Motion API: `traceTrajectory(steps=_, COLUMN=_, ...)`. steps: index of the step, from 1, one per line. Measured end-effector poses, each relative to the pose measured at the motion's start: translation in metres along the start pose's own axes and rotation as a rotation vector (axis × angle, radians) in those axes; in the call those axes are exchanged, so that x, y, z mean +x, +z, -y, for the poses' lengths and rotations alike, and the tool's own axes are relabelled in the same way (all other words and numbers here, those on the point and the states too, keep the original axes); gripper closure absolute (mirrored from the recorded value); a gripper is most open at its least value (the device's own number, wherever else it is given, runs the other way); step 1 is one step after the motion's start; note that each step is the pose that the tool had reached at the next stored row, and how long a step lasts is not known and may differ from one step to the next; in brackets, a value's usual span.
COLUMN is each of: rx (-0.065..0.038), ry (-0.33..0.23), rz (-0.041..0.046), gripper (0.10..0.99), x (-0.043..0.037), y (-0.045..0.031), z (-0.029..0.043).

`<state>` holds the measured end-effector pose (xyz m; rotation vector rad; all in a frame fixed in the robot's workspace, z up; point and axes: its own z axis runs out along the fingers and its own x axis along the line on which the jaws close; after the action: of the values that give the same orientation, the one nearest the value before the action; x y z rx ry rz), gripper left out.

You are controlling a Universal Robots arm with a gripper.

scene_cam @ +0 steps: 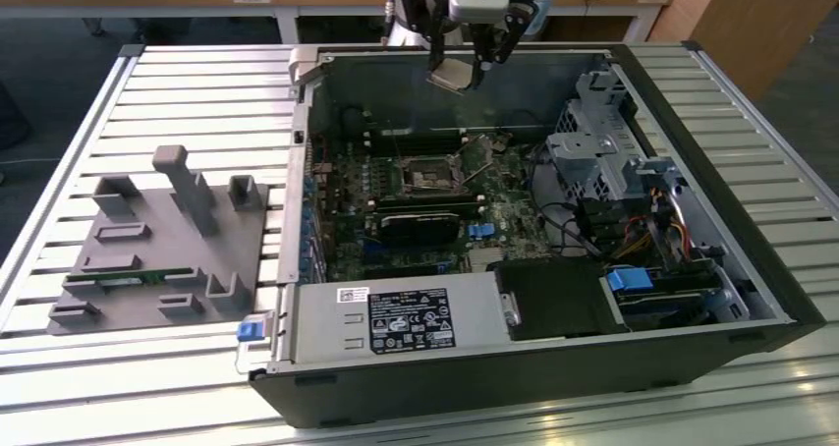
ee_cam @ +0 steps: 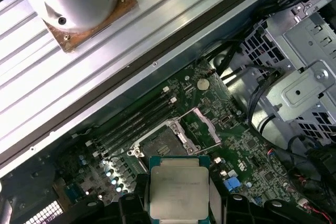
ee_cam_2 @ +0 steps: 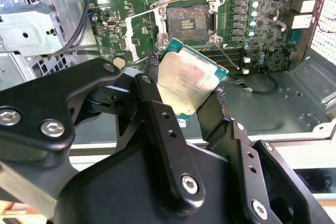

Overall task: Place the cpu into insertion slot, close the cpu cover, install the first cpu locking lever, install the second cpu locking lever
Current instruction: 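Place the cpu into insertion slot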

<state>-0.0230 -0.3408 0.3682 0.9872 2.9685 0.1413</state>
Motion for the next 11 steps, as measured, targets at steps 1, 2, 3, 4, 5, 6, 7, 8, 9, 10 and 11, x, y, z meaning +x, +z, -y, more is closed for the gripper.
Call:
traceTrajectory(steps=1, rx=0.000, ry=0.006, rz=0.0005, gripper=0.545, x=0.0000, y=0.0000, z=0.0000)
traceTrajectory(steps=2, rx=0.000, ry=0.012, rz=0.0011, gripper=0.545, x=0.0000, y=0.0000, z=0.0000)
traceTrajectory(steps=3, rx=0.000, ry=0.017, rz=0.0016, gripper=0.545, x=0.0000, y=0.0001, z=0.0000)
traceTrajectory(steps=4, rx=0.000, ry=0.023, rz=0.0022, gripper=0.545, x=0.0000, y=0.0001, z=0.0000)
traceTrajectory(steps=5, rx=0.000, ry=0.029, rz=0.0027, gripper=0.545, x=0.0000, y=0.0001, z=0.0000)
traceTrajectory(steps=6, rx=0.000, ry=0.035, rz=0.0033, gripper=0.545, x=0.0000, y=0.0001, z=0.0000)
traceTrajectory(steps=7, rx=0.000, ry=0.041, rz=0.0040, gripper=0.545, x=0.0000, y=0.0001, z=0.0000)
traceTrajectory(steps=8, rx=0.000, ry=0.047, rz=0.0046, gripper=0.545, x=0.0000, y=0.0002, z=0.0000)
traceTrajectory(steps=9, rx=0.000, ry=0.054, rz=0.0053, gripper=0.545, x=0.0000, y=0.0002, z=0.0000)
traceTrajectory(steps=10, rx=0.000, ry=0.060, rz=0.0060, gripper=0.545, x=0.0000, y=0.0002, z=0.0000)
traceTrajectory(steps=11, rx=0.000, ry=0.066, rz=0.0066, gripper=0.545, x=0.0000, y=0.0003, z=0.0000)
